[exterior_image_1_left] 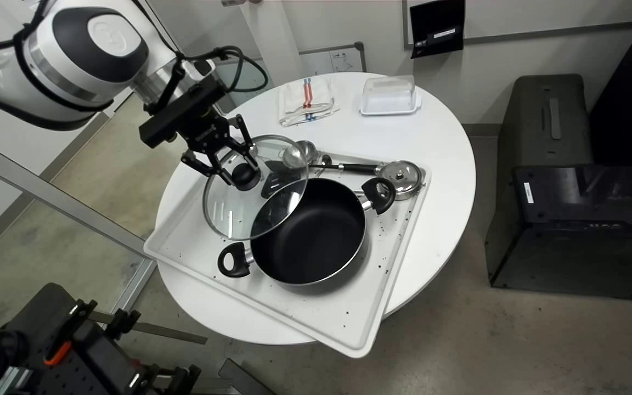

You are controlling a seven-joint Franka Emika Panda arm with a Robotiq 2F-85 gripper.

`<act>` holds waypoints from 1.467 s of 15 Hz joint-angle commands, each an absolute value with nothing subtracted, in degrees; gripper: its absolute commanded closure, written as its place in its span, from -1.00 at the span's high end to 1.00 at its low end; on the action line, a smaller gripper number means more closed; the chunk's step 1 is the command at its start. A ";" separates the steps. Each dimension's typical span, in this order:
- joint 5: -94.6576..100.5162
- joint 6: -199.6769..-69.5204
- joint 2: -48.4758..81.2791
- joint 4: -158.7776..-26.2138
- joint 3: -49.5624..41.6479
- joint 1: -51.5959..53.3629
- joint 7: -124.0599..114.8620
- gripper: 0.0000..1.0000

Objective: Put the clear lid on the black pot

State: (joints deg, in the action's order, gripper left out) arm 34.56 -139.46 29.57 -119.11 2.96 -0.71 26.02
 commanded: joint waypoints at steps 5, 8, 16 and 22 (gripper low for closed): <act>30.53 -135.96 28.13 -117.68 0.74 -2.68 27.94 -0.49; 30.14 -135.25 28.48 -116.81 0.06 -3.58 28.54 -0.49; 30.11 -134.50 30.17 -114.56 -0.95 -5.51 30.37 -0.49; 29.78 -134.70 33.23 -112.43 -1.01 -6.52 32.02 -0.49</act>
